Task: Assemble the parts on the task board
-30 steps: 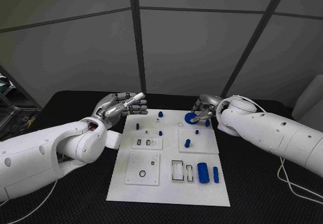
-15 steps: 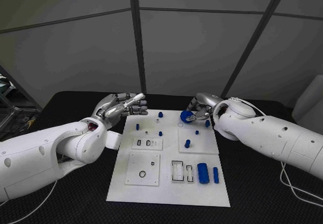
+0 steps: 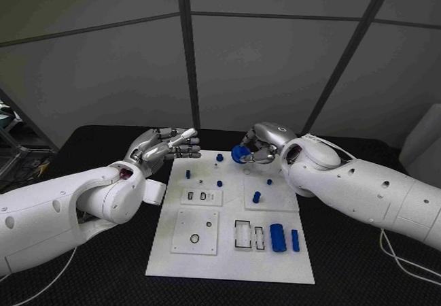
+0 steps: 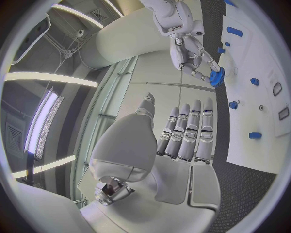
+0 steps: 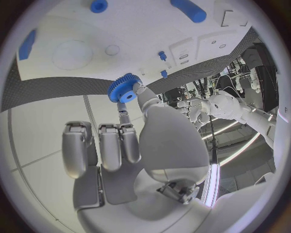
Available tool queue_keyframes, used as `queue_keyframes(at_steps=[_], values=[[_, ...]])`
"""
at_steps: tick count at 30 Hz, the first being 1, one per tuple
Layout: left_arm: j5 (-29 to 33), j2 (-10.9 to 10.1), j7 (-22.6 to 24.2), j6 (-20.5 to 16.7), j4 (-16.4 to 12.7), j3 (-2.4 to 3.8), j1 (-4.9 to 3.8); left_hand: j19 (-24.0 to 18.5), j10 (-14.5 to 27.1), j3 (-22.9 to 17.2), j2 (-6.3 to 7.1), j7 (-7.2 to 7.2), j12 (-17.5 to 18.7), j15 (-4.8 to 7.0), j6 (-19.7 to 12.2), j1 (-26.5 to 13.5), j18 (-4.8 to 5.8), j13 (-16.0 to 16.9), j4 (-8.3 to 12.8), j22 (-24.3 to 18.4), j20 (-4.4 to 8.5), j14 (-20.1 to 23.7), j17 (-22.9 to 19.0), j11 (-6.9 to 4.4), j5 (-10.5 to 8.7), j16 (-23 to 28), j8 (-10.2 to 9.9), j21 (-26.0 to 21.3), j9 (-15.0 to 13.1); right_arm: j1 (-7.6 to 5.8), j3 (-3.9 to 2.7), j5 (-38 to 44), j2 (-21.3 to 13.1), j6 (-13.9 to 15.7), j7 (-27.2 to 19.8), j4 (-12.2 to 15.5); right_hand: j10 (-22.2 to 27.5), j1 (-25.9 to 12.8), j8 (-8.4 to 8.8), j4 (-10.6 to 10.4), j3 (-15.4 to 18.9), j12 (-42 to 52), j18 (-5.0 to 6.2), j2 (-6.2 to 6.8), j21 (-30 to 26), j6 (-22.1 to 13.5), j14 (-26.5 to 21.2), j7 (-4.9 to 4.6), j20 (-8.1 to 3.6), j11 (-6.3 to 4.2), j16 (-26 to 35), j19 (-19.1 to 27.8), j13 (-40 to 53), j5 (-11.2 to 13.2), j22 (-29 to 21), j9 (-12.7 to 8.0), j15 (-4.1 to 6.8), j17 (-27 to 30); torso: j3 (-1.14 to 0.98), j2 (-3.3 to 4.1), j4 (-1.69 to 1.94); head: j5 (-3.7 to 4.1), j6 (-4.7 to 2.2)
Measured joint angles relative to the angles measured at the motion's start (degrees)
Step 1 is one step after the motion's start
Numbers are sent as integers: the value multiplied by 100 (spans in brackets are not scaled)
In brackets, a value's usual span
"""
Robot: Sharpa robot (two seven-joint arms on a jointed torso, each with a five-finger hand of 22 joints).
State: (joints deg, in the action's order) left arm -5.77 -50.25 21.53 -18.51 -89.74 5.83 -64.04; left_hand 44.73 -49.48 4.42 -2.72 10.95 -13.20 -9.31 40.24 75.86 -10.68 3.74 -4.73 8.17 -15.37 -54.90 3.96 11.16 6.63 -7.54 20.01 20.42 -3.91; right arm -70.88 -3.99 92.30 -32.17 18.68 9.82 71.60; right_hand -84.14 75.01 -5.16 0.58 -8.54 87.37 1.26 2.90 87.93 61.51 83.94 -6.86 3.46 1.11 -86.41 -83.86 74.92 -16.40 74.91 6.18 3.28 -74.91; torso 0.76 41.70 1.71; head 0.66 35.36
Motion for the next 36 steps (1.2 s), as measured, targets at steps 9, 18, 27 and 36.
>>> queue_keyframes(at_steps=[9, 18, 27, 36], values=[[0, 30, 1, -2, 77, 1, -1, 0, 0, 0, 0, 0, 0, 0, 0, 0, 0, 0, 0, 0, 0, 0, 0, 0, 0, 0, 0, 0, 0, 25, 70, 288, 649, 79, 116, -310, 0, 0, -11, 7, 7, 0, 1, 0, 0, 0, 0, 0, -20, 0, 0, -20, 0, -13, 0, 0, 0, 0, 5, 16, 31, -19, 7], [0, 47, 9, -3, 123, 1, -1, 0, 0, 0, -17, 0, 0, 0, 0, 17, -1, 0, 0, -4, 0, 0, 1, 0, 0, 0, -22, 0, -1, 87, 91, 420, 1003, 73, 155, -729, 21, 0, -9, 6, 8, -1, 2, 2, 33, 0, 0, 0, -20, -21, 0, -20, 0, -14, 0, 0, -1, 0, 12, 25, 41, -62, 41], [-1, 13, 17, -6, 190, 3, -4, -53, 0, 32, -30, -21, 61, -31, 21, 30, 0, 0, 32, -55, -9, 74, -7, 0, -23, 66, -44, 0, -1, 110, 164, 472, 1184, -12, 146, -934, 21, -1, 8, 6, 8, -1, 3, 2, 33, 0, 0, 0, -20, -20, 0, -20, 0, -14, 0, 0, -1, 1, 4, 20, 22, -117, 67], [-1, 7, 24, -12, 253, 5, -11, -53, 0, 48, -30, -21, 62, -31, 21, 30, 0, 0, 48, -61, -9, 74, -7, 0, -23, 99, -44, -31, -1, 113, 198, 493, 1247, -125, 146, -1100, 21, -64, 40, 6, 9, -1, 3, -14, 33, -1, 0, 1, -20, -20, 0, -20, 0, -10, 0, 0, -1, 1, 4, 17, 18, -112, 76]])
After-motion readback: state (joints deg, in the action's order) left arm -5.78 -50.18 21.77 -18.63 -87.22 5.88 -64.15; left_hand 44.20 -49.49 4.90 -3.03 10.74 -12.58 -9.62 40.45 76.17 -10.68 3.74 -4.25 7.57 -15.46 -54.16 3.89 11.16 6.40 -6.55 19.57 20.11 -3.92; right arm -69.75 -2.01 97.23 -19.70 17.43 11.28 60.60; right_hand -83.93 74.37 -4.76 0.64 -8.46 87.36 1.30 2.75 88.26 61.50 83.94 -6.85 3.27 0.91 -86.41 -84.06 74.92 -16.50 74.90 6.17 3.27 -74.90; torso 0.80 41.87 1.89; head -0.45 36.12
